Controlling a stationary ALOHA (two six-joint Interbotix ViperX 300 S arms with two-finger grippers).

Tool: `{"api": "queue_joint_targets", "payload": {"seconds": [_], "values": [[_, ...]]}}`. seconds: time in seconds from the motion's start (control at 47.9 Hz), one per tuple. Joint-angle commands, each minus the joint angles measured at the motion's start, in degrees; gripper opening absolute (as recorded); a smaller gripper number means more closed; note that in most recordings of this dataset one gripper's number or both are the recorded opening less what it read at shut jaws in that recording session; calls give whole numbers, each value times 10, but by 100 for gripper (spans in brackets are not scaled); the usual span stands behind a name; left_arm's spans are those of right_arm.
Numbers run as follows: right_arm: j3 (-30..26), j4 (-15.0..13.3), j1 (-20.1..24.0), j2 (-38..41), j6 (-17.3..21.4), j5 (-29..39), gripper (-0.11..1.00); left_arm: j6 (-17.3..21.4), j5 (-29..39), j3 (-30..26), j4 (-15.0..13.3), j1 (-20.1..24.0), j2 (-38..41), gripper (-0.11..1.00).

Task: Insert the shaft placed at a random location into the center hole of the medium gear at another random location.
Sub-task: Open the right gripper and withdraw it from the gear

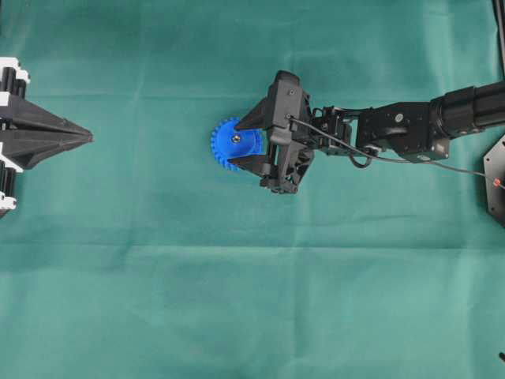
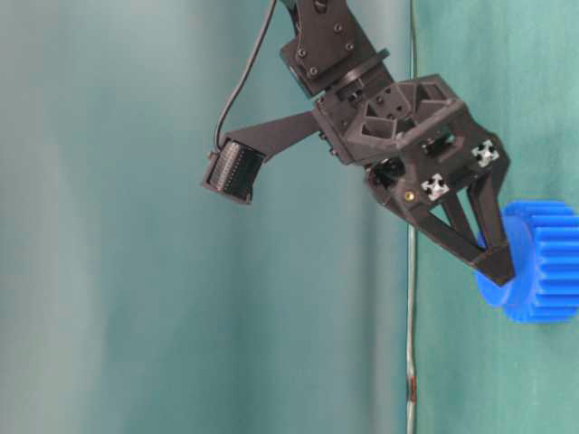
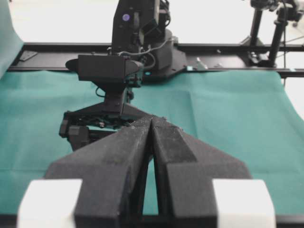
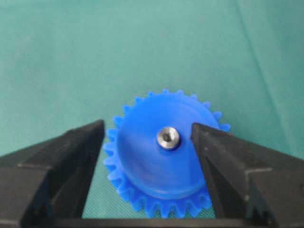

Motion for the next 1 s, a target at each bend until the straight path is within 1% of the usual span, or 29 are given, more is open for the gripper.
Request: {"api": "queue_joint_targets", "payload": {"seconds": [0.0, 0.167, 0.334, 0.501, 0.709, 0.981], "values": [[-11, 2, 2, -11, 6, -4, 86, -2, -4, -11, 1, 0, 4, 0], [-11, 1, 4, -26, 6, -3, 80, -2, -4, -11, 1, 0, 4, 0], [-7, 0, 4, -69, 3, 17, 80, -4, -4, -12, 1, 1, 4, 0], [-8, -7, 4, -122, -6, 48, 80, -8, -3, -11, 1, 0, 4, 0], [-5, -12, 4, -181, -14, 69, 80, -8, -4, -11, 1, 0, 4, 0], [3, -12, 5, -193, -13, 71, 80, -8, -3, -11, 1, 0, 4, 0]]}}
